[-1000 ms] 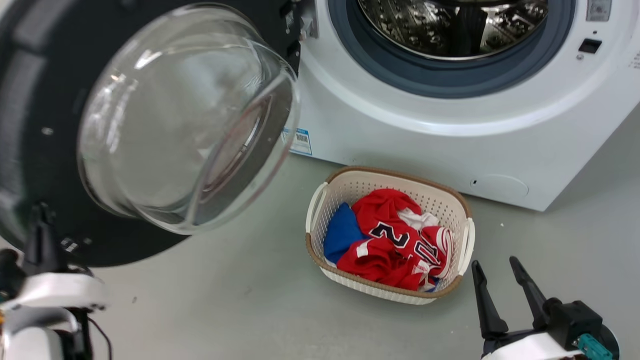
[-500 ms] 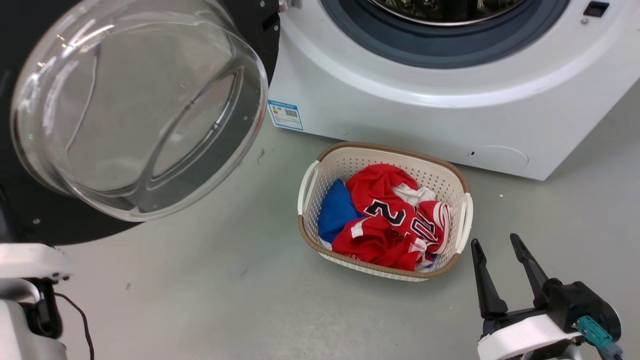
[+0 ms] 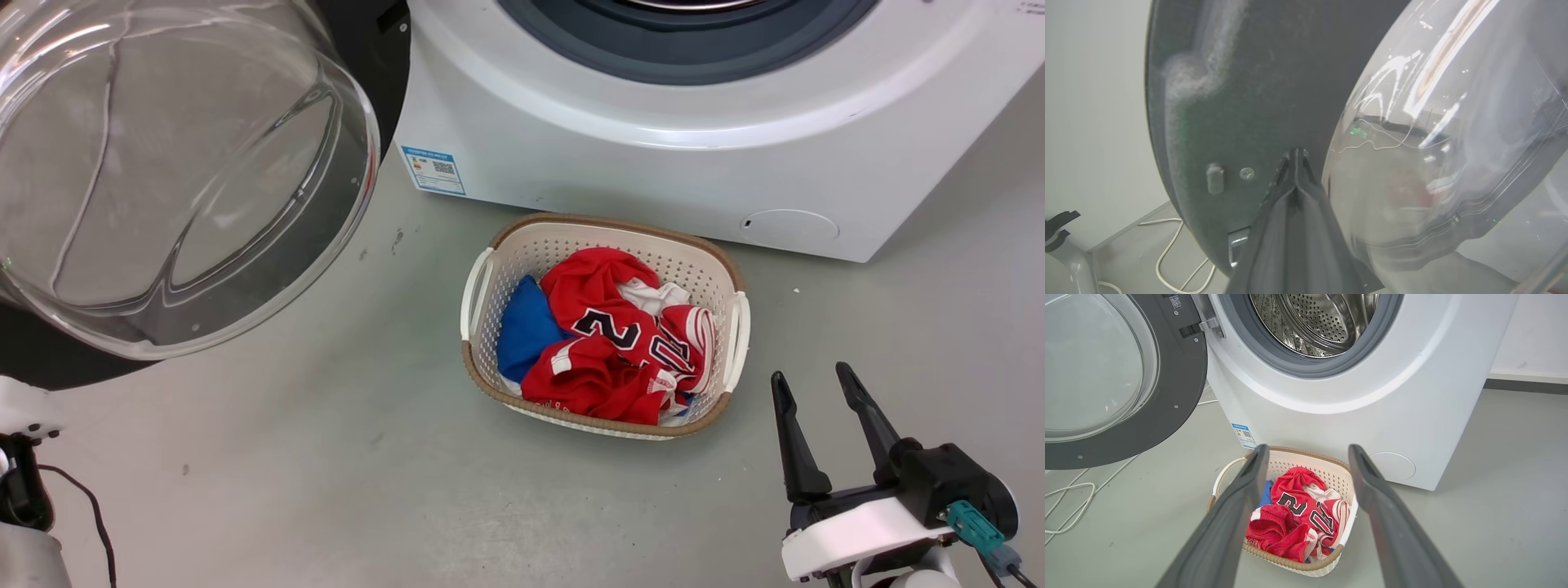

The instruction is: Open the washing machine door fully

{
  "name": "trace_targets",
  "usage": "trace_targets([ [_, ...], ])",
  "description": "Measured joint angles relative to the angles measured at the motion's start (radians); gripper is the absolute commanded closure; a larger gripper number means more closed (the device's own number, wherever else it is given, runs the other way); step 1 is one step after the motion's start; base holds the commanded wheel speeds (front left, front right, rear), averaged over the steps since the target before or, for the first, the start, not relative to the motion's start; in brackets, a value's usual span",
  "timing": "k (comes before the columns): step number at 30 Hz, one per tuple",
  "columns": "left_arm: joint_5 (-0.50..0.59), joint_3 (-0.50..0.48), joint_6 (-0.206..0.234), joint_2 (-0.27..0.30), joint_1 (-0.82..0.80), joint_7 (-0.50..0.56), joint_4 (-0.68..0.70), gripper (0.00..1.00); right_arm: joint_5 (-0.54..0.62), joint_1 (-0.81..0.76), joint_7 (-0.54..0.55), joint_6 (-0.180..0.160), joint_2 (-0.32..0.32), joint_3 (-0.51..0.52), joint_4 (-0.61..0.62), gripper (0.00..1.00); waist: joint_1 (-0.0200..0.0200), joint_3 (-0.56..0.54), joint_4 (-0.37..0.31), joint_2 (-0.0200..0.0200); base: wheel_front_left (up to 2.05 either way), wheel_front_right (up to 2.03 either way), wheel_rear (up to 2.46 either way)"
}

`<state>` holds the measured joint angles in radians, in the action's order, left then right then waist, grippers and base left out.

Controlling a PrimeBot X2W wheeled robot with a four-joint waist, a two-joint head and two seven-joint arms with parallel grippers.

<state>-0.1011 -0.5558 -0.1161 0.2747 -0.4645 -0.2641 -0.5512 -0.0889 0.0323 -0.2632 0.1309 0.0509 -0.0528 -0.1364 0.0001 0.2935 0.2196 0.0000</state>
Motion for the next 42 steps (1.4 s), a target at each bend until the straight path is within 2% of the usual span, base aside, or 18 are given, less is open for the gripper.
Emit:
trace_targets([
  [7,0.011,-0.022,-0.004,-0.001,0.016,0.000,-0.002,1.00,-0.021,-0.005,0.000,0.000,0.000,-0.005,-0.002,0.00,0.0000,-0.028,-0.020,0.0000,0.00,0.00,0.00],
  [16,0.037,-0.016,-0.009,-0.042,0.139,0.001,0.157,1.00,-0.061,-0.050,0.000,0.000,0.000,0.011,-0.003,0.00,-0.0001,-0.118,-0.043,0.0000,0.00,0.00,0.00],
  [27,0.093,0.150,-0.013,-0.151,0.320,0.001,0.407,1.00,-0.076,-0.129,0.000,0.000,0.000,0.021,0.029,0.00,-0.0001,-0.264,-0.067,0.0000,0.00,0.00,0.00],
  [30,0.095,0.203,-0.013,-0.164,0.378,0.001,0.463,1.00,-0.077,-0.138,0.000,0.000,0.000,0.026,0.050,0.00,-0.0003,-0.288,-0.085,0.0000,0.00,0.00,0.00],
  [42,0.088,0.394,-0.006,-0.218,0.522,0.001,0.561,1.00,-0.072,-0.165,0.000,0.000,0.000,0.064,0.108,0.00,-0.0003,-0.327,-0.181,0.0000,0.00,0.00,0.00],
])
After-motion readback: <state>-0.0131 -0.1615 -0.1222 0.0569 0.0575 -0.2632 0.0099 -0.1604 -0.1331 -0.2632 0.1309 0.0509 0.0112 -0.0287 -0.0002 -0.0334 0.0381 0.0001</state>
